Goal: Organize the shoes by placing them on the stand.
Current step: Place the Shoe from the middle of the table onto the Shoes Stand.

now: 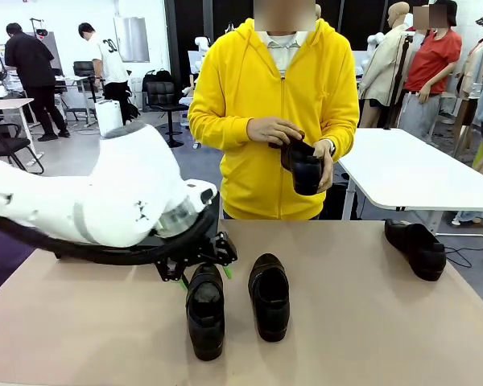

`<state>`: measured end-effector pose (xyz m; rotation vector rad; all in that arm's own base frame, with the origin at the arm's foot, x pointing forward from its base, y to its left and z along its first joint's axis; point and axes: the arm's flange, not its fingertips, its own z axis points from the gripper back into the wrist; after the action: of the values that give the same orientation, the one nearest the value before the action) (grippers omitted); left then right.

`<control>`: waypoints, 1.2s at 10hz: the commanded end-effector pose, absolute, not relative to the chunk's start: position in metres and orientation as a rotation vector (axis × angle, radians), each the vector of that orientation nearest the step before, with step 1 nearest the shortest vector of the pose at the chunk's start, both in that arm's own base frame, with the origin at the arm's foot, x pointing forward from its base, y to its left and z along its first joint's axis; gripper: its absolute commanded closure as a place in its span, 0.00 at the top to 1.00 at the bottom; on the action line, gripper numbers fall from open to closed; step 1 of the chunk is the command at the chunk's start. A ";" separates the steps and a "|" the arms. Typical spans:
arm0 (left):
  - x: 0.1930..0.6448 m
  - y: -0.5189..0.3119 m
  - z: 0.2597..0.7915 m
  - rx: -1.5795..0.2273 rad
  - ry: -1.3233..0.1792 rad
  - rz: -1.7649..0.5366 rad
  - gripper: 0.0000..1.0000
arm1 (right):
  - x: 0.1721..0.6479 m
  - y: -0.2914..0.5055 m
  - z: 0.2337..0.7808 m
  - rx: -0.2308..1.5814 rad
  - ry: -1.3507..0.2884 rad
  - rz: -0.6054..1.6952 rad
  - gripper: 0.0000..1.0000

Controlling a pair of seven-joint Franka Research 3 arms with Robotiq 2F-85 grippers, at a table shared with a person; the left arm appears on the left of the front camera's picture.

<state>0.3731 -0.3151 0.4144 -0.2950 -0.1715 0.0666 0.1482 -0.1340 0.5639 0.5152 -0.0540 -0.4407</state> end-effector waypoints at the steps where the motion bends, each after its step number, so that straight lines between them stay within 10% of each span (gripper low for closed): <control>1: 0.385 -0.343 0.409 -0.200 -0.138 0.115 1.00 | 0.148 -0.135 0.566 0.536 -0.059 -0.418 1.00; 8: 0.400 -0.360 0.353 -0.134 -0.142 0.142 1.00 | 0.148 -0.135 0.566 0.536 -0.059 -0.418 1.00; 10: 0.400 -0.361 0.351 -0.107 -0.148 0.144 0.00 | 0.148 -0.135 0.566 0.536 -0.059 -0.418 1.00; 12: 0.398 -0.362 0.349 -0.094 -0.134 0.137 0.00 | 0.148 -0.135 0.566 0.536 -0.059 -0.418 1.00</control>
<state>0.3961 -0.3550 0.3477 -0.1282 -0.1247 0.1152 0.1481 -0.1340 0.5639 0.5151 -0.0533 -0.4398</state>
